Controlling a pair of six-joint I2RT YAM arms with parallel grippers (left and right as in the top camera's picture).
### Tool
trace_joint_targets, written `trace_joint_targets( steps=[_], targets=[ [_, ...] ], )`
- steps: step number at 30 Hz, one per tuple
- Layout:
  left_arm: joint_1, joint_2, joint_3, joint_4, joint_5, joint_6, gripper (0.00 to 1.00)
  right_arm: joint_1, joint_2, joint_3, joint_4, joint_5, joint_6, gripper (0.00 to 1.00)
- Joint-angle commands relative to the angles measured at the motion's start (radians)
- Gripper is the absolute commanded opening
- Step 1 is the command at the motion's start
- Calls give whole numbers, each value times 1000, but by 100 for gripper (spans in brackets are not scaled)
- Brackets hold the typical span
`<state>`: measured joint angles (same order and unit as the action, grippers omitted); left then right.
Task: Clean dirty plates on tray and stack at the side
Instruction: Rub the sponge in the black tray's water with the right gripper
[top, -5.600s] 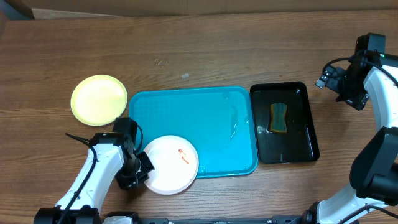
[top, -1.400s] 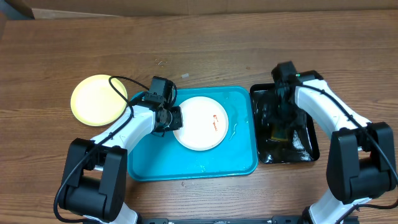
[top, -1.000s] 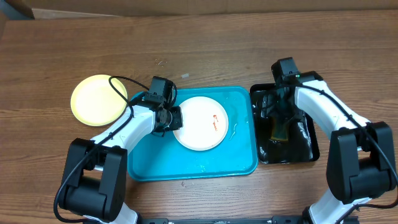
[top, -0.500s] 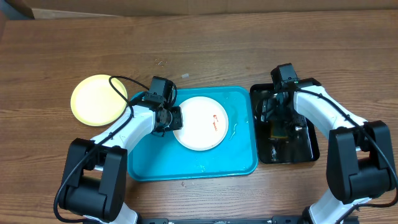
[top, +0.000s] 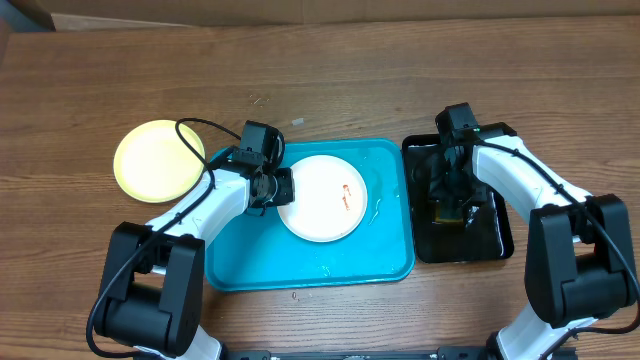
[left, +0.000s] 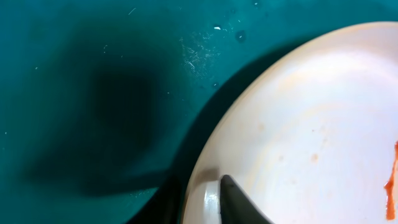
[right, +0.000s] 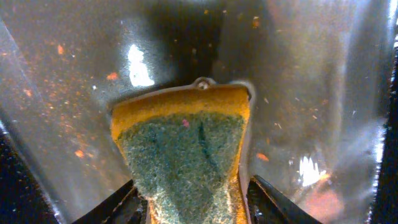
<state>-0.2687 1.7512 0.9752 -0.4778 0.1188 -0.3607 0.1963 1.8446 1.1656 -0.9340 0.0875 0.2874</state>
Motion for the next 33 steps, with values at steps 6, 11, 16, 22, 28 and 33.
trace_joint_targets(
  steps=[6,11,16,22,28,33],
  targets=[
    [-1,8,16,-23,2,24,6,-1,-19,26,4,-14,1,39],
    [-1,8,16,-27,3,24,10,-1,-19,26,14,-13,-7,39],
    [-1,8,16,-16,4,24,17,-1,-19,26,23,-14,-6,40],
    [-1,8,16,-16,5,24,18,-1,-19,24,22,-14,-6,47],
    [-1,8,16,-16,5,24,18,-1,-19,-4,38,-14,-6,55],
    [-1,8,16,-16,5,24,18,-1,-19,-38,77,-14,-6,44]
  ],
)
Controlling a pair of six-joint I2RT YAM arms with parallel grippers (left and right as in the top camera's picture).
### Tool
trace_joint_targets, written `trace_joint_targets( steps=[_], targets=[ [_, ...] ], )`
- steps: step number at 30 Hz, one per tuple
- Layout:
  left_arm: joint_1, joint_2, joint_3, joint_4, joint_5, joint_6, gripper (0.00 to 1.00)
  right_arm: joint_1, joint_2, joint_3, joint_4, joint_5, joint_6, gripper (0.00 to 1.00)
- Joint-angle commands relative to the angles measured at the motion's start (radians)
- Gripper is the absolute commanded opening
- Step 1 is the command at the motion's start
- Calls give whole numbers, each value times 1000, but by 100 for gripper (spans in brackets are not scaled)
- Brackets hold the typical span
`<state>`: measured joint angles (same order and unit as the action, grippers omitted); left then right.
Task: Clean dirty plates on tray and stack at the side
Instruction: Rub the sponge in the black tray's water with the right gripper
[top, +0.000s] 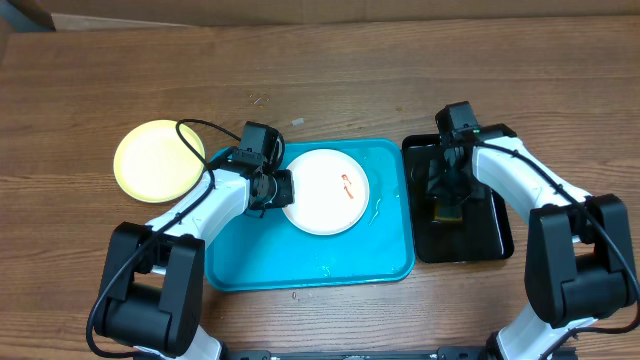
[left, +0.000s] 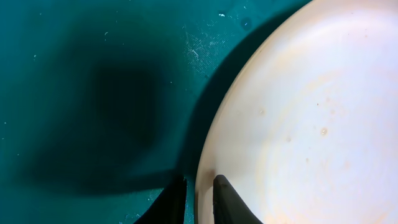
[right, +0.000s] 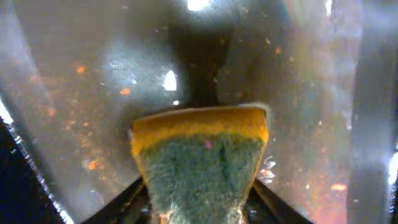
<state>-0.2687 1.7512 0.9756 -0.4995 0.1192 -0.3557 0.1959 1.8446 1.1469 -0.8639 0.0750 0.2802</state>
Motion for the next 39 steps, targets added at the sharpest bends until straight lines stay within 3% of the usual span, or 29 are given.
trace_joint_targets(
  steps=[1,4,7,17,20,22,24,26,29,31,32,35,37,39],
  targets=[
    [-1,8,15,6,4,19,18,0,-19,-19,6,-2,1,41],
    [-1,8,16,6,4,19,18,0,-19,-19,2,-2,1,31],
    [-1,8,15,6,4,19,18,0,-19,-11,-11,0,0,4],
    [-1,8,15,25,3,19,25,0,-21,159,-163,-2,-27,4],
    [-1,8,16,25,4,19,16,6,-21,170,-189,-12,-92,4],
    [-1,8,15,24,4,19,9,6,-21,170,-217,72,-34,4],
    [-1,8,16,22,4,19,5,5,-21,170,-212,-10,-36,4],
    [-1,8,16,22,4,19,4,5,-22,172,-229,30,-108,4],
    [-1,8,15,20,4,19,4,-2,-24,180,-238,90,29,4],
    [-1,8,15,18,4,19,4,0,-24,181,-222,-17,-77,4],
    [-1,8,15,18,4,19,4,1,-24,183,-235,22,-98,4],
    [-1,8,16,17,4,19,4,-5,-26,186,-241,116,88,4],
    [-1,8,16,17,4,19,4,-4,-26,186,-212,-18,-41,4],
    [-1,8,16,17,4,19,4,0,-29,187,-231,88,-40,4]
  ],
)
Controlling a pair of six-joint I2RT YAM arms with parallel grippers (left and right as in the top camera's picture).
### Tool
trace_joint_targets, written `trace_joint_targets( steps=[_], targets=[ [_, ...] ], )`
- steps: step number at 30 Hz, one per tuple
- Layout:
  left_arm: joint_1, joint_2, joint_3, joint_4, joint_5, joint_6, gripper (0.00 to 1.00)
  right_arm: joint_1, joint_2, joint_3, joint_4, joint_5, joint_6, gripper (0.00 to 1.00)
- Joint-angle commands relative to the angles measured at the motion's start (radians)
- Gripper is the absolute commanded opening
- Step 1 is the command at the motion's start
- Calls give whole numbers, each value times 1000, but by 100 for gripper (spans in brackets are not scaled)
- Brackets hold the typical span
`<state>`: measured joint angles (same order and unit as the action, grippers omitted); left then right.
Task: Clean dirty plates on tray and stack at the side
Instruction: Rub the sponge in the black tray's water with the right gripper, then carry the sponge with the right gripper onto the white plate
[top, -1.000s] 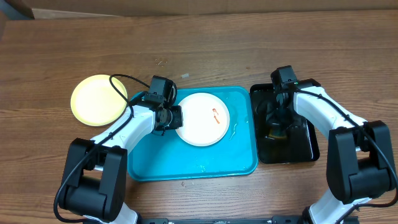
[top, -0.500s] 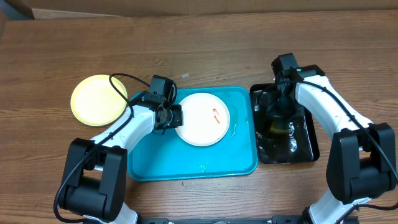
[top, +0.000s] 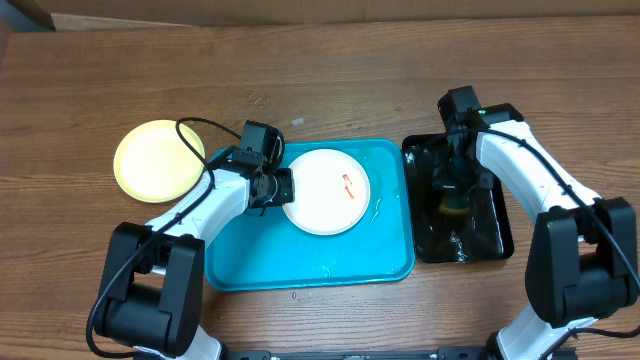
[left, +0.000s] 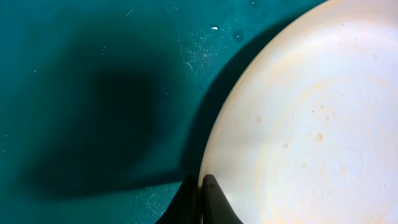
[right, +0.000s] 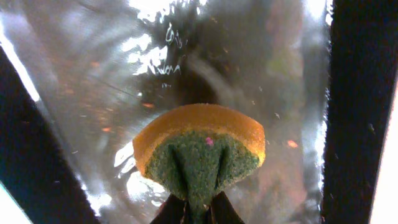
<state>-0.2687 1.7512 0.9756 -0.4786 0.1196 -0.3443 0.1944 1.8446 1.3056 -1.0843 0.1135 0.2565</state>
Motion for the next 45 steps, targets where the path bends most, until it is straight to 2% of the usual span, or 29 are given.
trace_joint_targets(
  steps=[1,2,3,5,6,7,8,9,11,14,17,21,24,28,31,34,40,45],
  targets=[
    [-1,8,15,-4,4,8,4,1,-29,29,-21,115,64,4],
    [-1,8,15,-6,4,8,4,-4,-29,29,-18,119,125,4],
    [-1,8,15,-7,4,8,5,-5,-29,29,3,50,106,4],
    [-1,8,16,-7,4,8,4,1,-29,29,8,-17,-68,4],
    [-1,8,15,-7,4,8,4,2,-30,30,-8,69,-36,4],
    [-1,8,16,-7,4,8,5,0,-31,30,-23,161,79,4],
    [-1,8,16,-7,4,8,5,-6,-31,30,-19,165,154,4],
    [-1,8,15,-8,4,8,4,-6,-31,29,-2,95,122,4],
    [-1,8,15,-7,4,8,5,0,-31,30,5,3,-57,4],
    [-1,8,16,-7,4,8,5,-2,-31,31,-13,143,116,4],
    [-1,8,15,-7,4,8,5,-1,-31,40,11,14,-8,4],
    [-1,8,15,-7,4,8,5,2,-32,135,-70,5,-10,4],
    [-1,8,15,-7,4,8,5,12,-32,224,-108,-121,-11,4],
    [-1,8,16,-7,4,8,5,76,-32,283,-80,-265,-22,4],
    [-1,8,16,-7,4,8,6,169,-31,283,-4,-290,-22,4],
    [-1,8,15,-7,4,8,6,269,-26,282,69,-245,-21,4],
    [-1,8,16,-8,4,8,6,455,19,261,145,24,-21,4],
    [-1,8,16,-7,4,8,6,520,99,257,167,149,-20,4]
  ],
)
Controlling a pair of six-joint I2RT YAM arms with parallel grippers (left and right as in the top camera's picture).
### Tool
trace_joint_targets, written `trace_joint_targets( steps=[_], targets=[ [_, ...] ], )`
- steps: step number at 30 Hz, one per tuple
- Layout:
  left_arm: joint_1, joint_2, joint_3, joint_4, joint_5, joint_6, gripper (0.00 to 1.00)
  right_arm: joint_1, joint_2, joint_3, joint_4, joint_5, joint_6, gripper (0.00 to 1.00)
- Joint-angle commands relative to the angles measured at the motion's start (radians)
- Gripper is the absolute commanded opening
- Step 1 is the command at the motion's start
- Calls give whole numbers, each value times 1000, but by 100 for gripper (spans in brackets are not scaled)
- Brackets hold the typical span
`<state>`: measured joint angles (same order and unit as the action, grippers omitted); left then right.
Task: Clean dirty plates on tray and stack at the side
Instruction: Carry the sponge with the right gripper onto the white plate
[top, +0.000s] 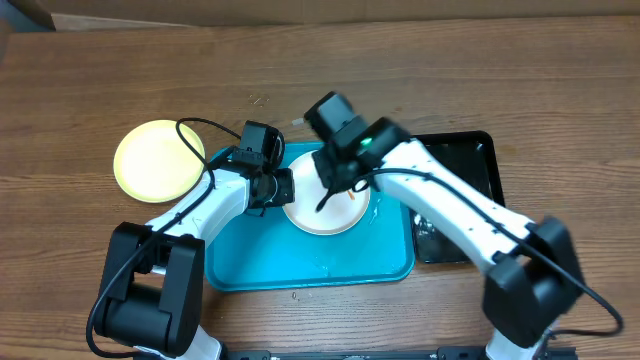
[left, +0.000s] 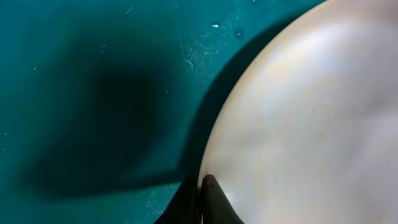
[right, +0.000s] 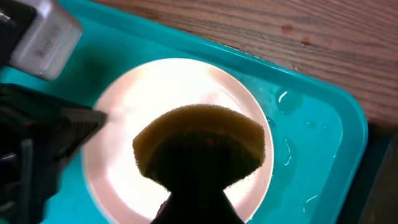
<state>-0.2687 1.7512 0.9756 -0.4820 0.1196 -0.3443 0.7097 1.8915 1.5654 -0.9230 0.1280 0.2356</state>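
Observation:
A white plate (top: 312, 212) lies on the teal tray (top: 300, 265). My left gripper (top: 283, 188) is shut on the plate's left rim; in the left wrist view its fingertips (left: 204, 186) pinch the edge of the plate (left: 298, 124). My right gripper (top: 332, 185) hangs over the middle of the plate, shut on a yellow-and-green sponge (right: 199, 140). In the right wrist view the sponge covers the centre of the plate (right: 124, 149), so any dirt there is hidden.
A yellow plate (top: 158, 160) sits on the wooden table to the left of the tray. A black basin (top: 470, 200) holding water stands against the tray's right side. Water drops lie on the tray's right part (right: 292, 149).
My right gripper, which held the sponge over the black basin, now holds it above the white plate on the tray. The left gripper and plate have not moved.
My right gripper held the sponge down in the basin's water, jaws fairly wide. By 1.5 s ago it held the sponge pinched tight above the water. Now the sponge is over the white plate. My left gripper stayed at the plate's left rim throughout.

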Motion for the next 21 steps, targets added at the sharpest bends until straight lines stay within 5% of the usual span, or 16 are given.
trace_joint_targets(
  steps=[1,9,11,16,21],
  targets=[
    [-1,8,16,-4,4,8,6,7,68,-2,6,134,1,4],
    [-1,8,15,-4,4,8,6,6,164,-2,28,133,4,4],
    [-1,8,16,-4,4,8,6,6,170,-2,27,133,4,12],
    [-1,8,15,-4,4,8,6,6,171,-2,23,132,5,50],
    [-1,8,16,-4,4,8,7,6,171,-2,-8,111,81,57]
  ],
)
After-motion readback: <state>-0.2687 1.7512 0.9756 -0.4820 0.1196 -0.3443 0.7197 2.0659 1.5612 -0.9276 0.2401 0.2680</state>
